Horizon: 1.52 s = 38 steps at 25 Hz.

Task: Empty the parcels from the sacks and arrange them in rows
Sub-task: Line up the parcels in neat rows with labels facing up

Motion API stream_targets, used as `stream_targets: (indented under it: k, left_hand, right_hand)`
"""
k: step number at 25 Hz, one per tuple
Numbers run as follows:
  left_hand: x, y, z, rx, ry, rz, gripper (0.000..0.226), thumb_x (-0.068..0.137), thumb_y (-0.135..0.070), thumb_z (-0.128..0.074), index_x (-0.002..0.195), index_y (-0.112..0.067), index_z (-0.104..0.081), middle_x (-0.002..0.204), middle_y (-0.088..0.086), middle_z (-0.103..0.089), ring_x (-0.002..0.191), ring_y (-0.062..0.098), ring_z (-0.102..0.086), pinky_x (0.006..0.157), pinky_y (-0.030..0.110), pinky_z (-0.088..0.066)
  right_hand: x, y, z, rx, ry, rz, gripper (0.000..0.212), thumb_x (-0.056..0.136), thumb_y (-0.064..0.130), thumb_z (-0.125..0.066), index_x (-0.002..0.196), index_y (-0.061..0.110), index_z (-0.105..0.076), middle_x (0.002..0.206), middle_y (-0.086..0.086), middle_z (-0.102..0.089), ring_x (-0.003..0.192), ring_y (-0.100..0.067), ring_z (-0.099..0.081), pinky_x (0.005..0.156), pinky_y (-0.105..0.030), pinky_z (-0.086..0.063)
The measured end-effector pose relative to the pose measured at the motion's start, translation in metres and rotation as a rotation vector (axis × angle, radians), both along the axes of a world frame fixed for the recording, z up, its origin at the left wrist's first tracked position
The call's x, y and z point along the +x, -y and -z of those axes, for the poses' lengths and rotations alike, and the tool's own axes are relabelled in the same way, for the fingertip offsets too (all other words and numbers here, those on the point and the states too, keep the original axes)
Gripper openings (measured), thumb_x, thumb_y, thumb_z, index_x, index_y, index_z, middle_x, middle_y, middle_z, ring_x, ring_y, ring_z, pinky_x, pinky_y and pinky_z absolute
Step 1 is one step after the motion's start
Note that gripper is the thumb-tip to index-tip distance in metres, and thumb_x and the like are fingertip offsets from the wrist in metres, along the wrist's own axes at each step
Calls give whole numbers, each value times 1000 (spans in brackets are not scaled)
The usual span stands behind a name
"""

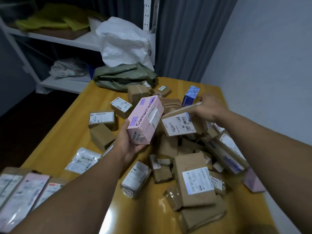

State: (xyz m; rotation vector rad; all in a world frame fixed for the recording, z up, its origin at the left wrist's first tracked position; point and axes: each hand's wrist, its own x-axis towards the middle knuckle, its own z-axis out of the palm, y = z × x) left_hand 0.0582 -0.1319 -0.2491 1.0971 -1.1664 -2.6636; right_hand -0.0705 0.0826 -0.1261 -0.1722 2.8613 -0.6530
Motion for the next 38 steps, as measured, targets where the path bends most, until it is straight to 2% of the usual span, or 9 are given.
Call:
stream_targets:
  k: [3, 7, 9, 14, 20, 23, 27, 30, 38]
  left_hand:
    - [42, 38, 8, -2, 16, -22, 50, 96, -59, -46, 122, -23, -69, 105, 7, -75, 89, 23, -71, 56, 36, -59]
    - [88, 71, 9, -50, 53, -71, 44, 99, -56, -42, 107, -25, -71, 82, 2, -77, 81, 19, -72, 67, 40, -62]
    - [105, 82, 11, -65, 86, -89, 42, 100, -54, -41, 103, -24, -70, 76, 1, -76, 80, 20, -70, 63, 38, -58]
    - [146, 95, 26, -16, 163, -136, 39, 99, -52, -45, 96, -22, -69, 66, 2, -75, 81, 23, -68, 73, 44, -59]
    - [187, 97, 56, 92, 261, -160, 46, 98, -54, -46, 109, -16, -70, 84, 11, -75, 73, 24, -70, 58, 39, -60]
    - [205, 89, 69, 117, 291, -159, 44, 98, -50, -46, 113, -14, -68, 94, 15, -71, 73, 25, -69, 55, 38, -59]
    - [219, 88, 86, 166, 390, -145, 54, 94, -60, -50, 112, -13, -68, 105, 20, -70, 83, 30, -69, 64, 43, -60]
    - [229, 94, 91, 201, 430, -123, 54, 97, -57, -46, 110, -10, -67, 98, 20, -68, 81, 30, -66, 65, 43, -60]
    - [273, 110, 130, 272, 559, -82, 44, 99, -44, -44, 107, -8, -67, 101, 22, -67, 88, 33, -63, 73, 46, -57]
  right_hand:
    - [36, 44, 3, 4, 89, -76, 78, 39, 48, -72, 108, 14, -58, 109, -6, -64, 98, -28, -61, 68, -36, -51]
    - [77, 89, 6, -58, 227, -162, 35, 64, 20, -78, 93, 15, -60, 96, -5, -72, 88, -22, -69, 81, -41, -60]
    - [89, 105, 11, -40, 275, -202, 30, 68, 18, -76, 95, 12, -64, 94, -6, -74, 84, -20, -71, 78, -38, -60]
    - [109, 139, 38, 6, 391, -310, 55, 70, 25, -76, 118, 14, -50, 105, -6, -68, 90, -20, -68, 70, -35, -56]
    - [127, 158, 81, 19, 501, -384, 59, 75, 36, -72, 125, 19, -47, 111, -3, -61, 95, -19, -64, 78, -39, -57]
    - [137, 158, 101, 24, 537, -420, 58, 80, 37, -70, 129, 18, -45, 108, 0, -59, 93, -15, -62, 67, -33, -51]
    - [154, 156, 118, -11, 607, -427, 52, 82, 27, -72, 127, 22, -46, 110, 0, -63, 97, -18, -65, 77, -35, -56]
    - [169, 161, 126, -21, 607, -431, 54, 82, 21, -72, 130, 24, -45, 117, 1, -62, 103, -18, -62, 76, -32, -50]
    - [218, 180, 162, 70, 629, -306, 57, 79, 24, -74, 126, 19, -41, 98, 3, -55, 85, -15, -60, 57, -27, -46]
